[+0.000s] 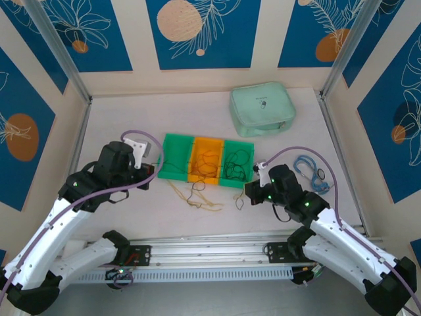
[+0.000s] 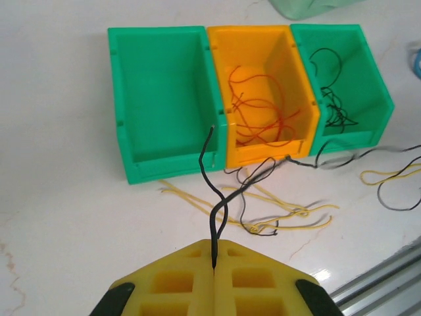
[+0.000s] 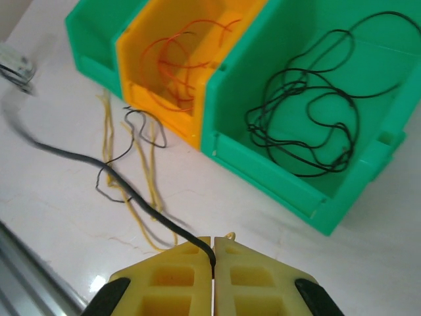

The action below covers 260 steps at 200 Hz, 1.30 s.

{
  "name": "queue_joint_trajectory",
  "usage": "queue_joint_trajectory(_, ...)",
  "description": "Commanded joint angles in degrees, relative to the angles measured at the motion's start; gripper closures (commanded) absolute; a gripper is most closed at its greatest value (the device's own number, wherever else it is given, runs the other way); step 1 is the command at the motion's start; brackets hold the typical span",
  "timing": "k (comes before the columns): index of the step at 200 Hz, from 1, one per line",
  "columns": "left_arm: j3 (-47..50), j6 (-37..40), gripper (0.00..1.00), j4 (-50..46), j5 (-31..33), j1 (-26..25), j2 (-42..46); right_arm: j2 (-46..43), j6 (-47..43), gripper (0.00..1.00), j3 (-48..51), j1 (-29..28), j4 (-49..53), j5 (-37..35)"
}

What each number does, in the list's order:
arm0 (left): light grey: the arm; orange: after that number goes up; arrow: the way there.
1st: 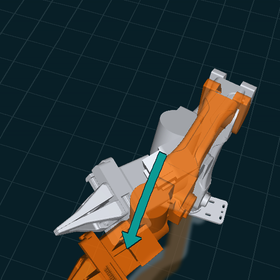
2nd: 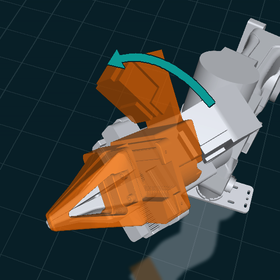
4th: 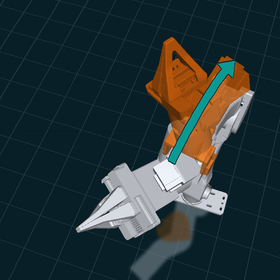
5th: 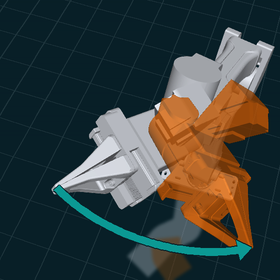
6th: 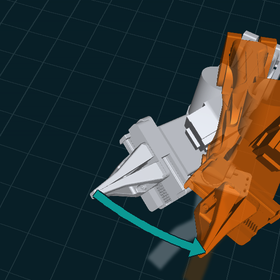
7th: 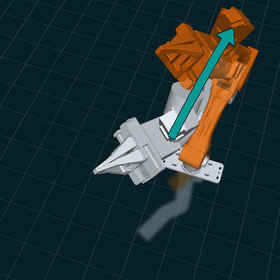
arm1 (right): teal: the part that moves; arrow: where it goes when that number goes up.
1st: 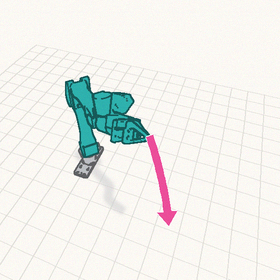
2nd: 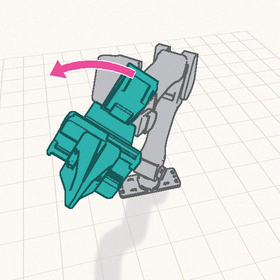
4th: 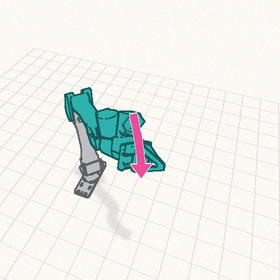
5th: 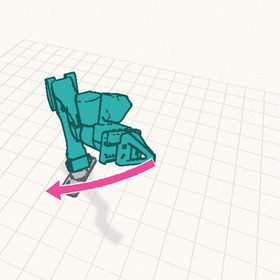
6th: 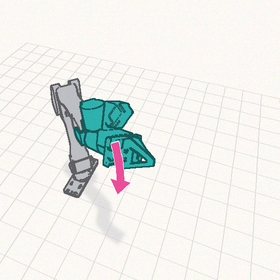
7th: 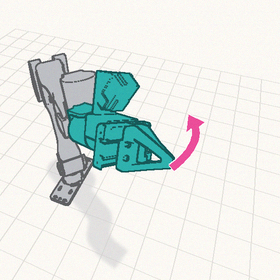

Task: Untangle the cables

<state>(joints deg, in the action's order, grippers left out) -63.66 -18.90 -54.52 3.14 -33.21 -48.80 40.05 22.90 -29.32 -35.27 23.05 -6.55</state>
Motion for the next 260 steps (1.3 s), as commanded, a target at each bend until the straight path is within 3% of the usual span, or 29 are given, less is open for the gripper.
queue_joint_trajectory(1,-2.48,1.62,1.0,-2.66,3.22,0.77,0.91,-0.2,4.04,1.0,0.73,2.04,1.82,-2.18)
queue_joint_trajectory(88,-6.5,3.19,1.0,-9.07,12.4,0.89,2.08,0.29,9.96,1.0,1.02,9.46,6.35,-4.88)
queue_joint_trajectory(116,-6.77,3.27,1.0,-8.93,12.33,0.9,2.39,-0.21,9.79,1.0,1.26,10.27,6.37,-3.8)
queue_joint_trajectory(136,-5.27,3.57,1.0,-4.31,6.18,0.94,2.49,-0.26,10.39,0.99,1.47,10.37,5.91,-1.48)
queue_joint_trajectory(184,-1.21,0.87,1.0,12.21,-13.31,0.88,-1.72,1.0,13.95,0.82,3.33,10.22,6.12,0.16)
queue_joint_trajectory(213,-2.41,0.1,1.0,17.0,-18.22,0.93,-3.86,1.17,14.29,0.66,3.42,10.53,6.75,-1.54)
queue_joint_trajectory(260,-5.59,0.15,1.0,20.32,-22.2,0.9,-6.12,1.0,12.36,0.62,1.49,11.17,6.81,-2.55)
